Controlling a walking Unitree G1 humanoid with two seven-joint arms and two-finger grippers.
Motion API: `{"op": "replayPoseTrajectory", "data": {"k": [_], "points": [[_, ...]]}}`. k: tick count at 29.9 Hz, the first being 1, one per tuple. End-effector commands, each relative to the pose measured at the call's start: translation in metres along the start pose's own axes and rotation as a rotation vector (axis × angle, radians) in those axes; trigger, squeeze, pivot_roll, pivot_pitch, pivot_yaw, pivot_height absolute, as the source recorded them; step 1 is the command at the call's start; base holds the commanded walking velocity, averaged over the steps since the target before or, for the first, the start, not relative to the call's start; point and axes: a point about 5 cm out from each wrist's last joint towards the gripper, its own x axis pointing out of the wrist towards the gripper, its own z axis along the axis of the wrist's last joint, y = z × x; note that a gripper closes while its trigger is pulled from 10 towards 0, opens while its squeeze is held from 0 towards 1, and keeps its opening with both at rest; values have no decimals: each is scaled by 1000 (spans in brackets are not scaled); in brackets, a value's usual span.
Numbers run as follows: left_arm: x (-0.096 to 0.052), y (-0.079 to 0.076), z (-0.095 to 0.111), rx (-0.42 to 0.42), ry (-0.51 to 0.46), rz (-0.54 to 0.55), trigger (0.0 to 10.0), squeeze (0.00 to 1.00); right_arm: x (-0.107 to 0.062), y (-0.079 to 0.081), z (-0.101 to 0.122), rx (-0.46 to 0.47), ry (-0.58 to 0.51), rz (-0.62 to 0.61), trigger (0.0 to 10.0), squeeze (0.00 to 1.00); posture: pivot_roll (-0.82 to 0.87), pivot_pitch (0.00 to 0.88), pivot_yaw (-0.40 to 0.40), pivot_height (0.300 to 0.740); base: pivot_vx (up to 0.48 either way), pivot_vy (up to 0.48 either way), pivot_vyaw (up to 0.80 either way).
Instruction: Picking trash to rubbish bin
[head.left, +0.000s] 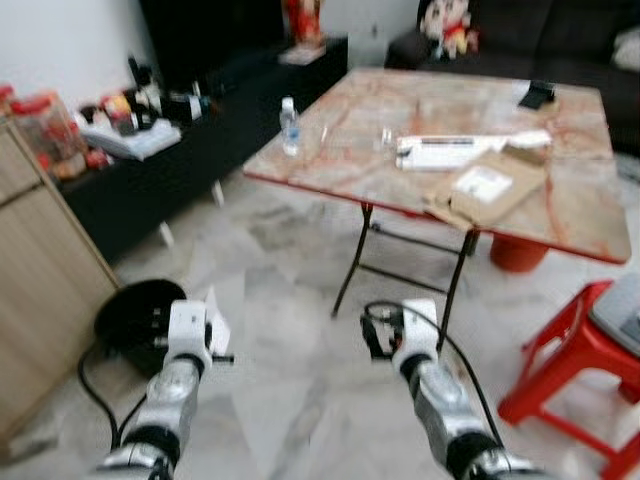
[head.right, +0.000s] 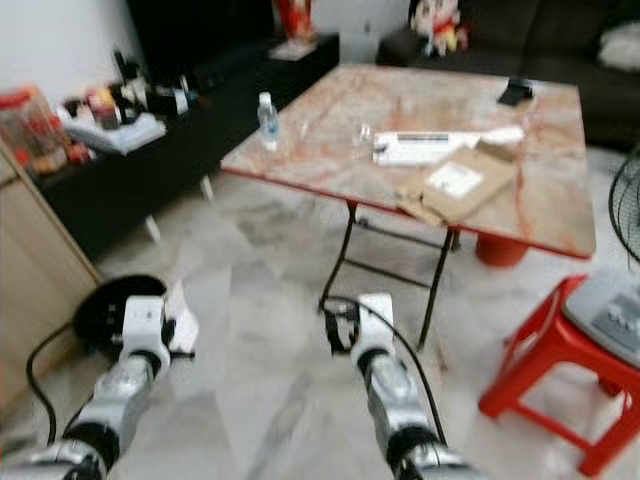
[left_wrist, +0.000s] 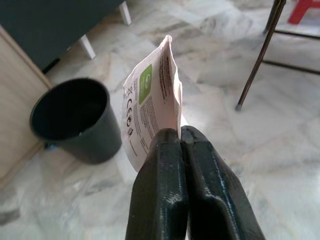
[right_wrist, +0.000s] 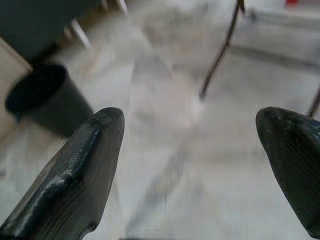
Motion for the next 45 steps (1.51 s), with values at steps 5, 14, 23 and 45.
{"op": "replayPoseTrajectory", "data": {"k": [5,14,23,45], "points": [[-9,1,-30,25,134,11,10000,0,-16,-15,-40,6,165,-104,10000,0,4,0,74,740,0,0,0],[-16,-2,-45,21,173,7,10000,0,-37,-19,-80,29,291,-140,10000,0,-1,0,91,740,57,0,256],[-18,-2,-47,30,177,1,10000,0,-45,-20,-92,-18,336,-142,10000,0,-2,0,102,740,253,0,220],[-24,-4,-62,46,254,-16,10000,0,-43,-16,-91,4,332,-134,10000,0,-7,0,113,740,251,0,223]]}}
